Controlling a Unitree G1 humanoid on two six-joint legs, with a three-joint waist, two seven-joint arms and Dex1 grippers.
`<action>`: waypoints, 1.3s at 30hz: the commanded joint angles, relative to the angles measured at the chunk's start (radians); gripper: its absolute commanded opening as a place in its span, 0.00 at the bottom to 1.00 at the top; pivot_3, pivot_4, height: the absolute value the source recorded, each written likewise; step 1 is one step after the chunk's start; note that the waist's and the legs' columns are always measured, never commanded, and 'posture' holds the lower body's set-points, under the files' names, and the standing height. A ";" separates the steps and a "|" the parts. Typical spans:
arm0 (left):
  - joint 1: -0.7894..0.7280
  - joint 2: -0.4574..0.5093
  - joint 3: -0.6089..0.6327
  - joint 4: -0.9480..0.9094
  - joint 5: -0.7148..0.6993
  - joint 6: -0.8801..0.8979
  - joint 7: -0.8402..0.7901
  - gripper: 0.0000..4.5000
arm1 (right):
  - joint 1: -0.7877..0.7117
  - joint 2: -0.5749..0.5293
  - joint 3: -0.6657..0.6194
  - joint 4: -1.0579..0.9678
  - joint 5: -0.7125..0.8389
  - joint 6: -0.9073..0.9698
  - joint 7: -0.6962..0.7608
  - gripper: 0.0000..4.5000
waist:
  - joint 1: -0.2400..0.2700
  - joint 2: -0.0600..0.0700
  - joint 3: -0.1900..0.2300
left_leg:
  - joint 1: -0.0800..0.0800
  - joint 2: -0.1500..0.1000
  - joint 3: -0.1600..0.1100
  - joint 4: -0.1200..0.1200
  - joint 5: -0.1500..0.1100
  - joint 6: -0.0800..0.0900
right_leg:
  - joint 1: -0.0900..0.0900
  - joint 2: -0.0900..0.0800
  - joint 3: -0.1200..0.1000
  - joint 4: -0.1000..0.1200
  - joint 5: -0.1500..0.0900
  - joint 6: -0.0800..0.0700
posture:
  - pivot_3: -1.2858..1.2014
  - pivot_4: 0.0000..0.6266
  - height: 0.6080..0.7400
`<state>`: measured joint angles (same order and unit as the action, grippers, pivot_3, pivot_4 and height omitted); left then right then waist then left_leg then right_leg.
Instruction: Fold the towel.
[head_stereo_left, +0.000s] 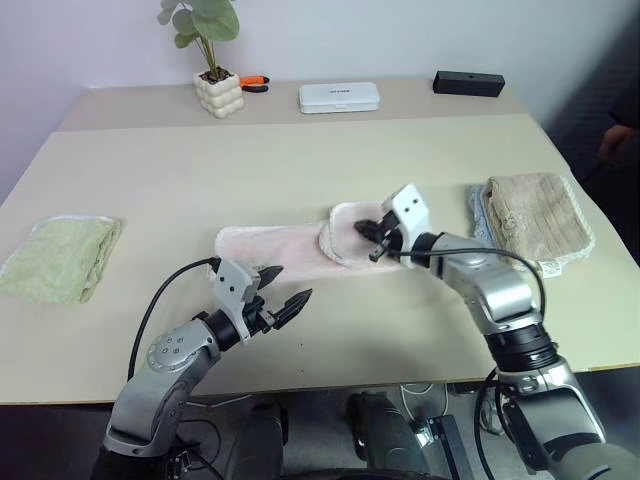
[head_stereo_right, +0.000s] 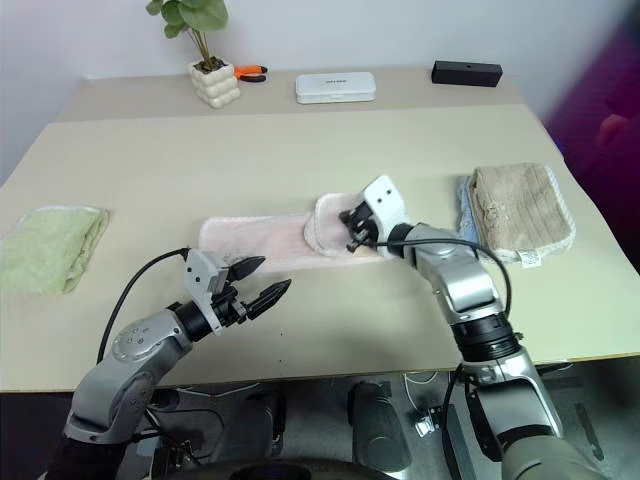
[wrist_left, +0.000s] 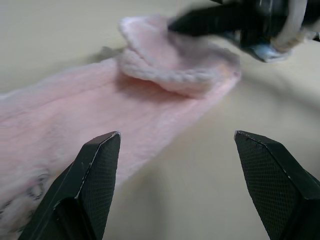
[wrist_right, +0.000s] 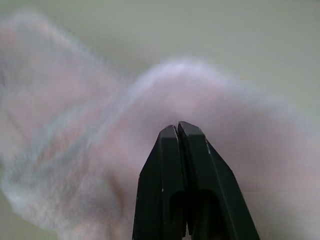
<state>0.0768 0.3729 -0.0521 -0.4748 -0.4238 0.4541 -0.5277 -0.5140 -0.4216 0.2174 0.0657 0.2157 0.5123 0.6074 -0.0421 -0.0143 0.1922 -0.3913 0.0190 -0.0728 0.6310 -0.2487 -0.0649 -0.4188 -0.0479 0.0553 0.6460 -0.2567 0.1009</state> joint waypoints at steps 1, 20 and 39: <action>0.019 -0.011 0.035 -0.051 -0.022 0.014 0.033 0.83 | 0.019 0.015 0.035 0.041 -0.050 -0.066 0.018 0.01 | 0.000 0.000 0.000 | 0.000 0.000 0.000 0.000 0.000 0.000 | 0.000 0.000 0.000 0.000 0.000 0.000 | 0.52 0.24 0.98; 0.133 -0.228 0.362 -0.158 -0.675 0.408 0.605 1.00 | -0.063 -0.064 -0.018 -0.294 0.011 -0.122 0.218 0.94 | 0.006 -0.001 0.000 | 0.001 0.000 -0.002 0.001 0.000 0.000 | 0.002 -0.001 -0.002 0.001 0.000 0.000 | 0.52 0.24 0.98; -0.204 -0.321 0.450 0.146 -0.803 0.258 0.963 0.12 | 0.069 -0.072 0.050 -0.453 -0.028 -0.079 0.193 0.95 | 0.027 -0.001 -0.001 | 0.005 -0.001 -0.003 0.002 0.000 -0.001 | 0.007 -0.001 -0.003 -0.001 0.000 0.000 | 0.52 0.24 0.98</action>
<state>-0.1156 0.0419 0.3788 -0.3107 -1.2238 0.7426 0.4405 -0.4436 -0.4921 0.2781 -0.3363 0.1873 0.4362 0.8067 -0.0156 -0.0153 0.1917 -0.3870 0.0177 -0.0761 0.6326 -0.2485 -0.0655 -0.4118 -0.0485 0.0527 0.6446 -0.2570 0.1004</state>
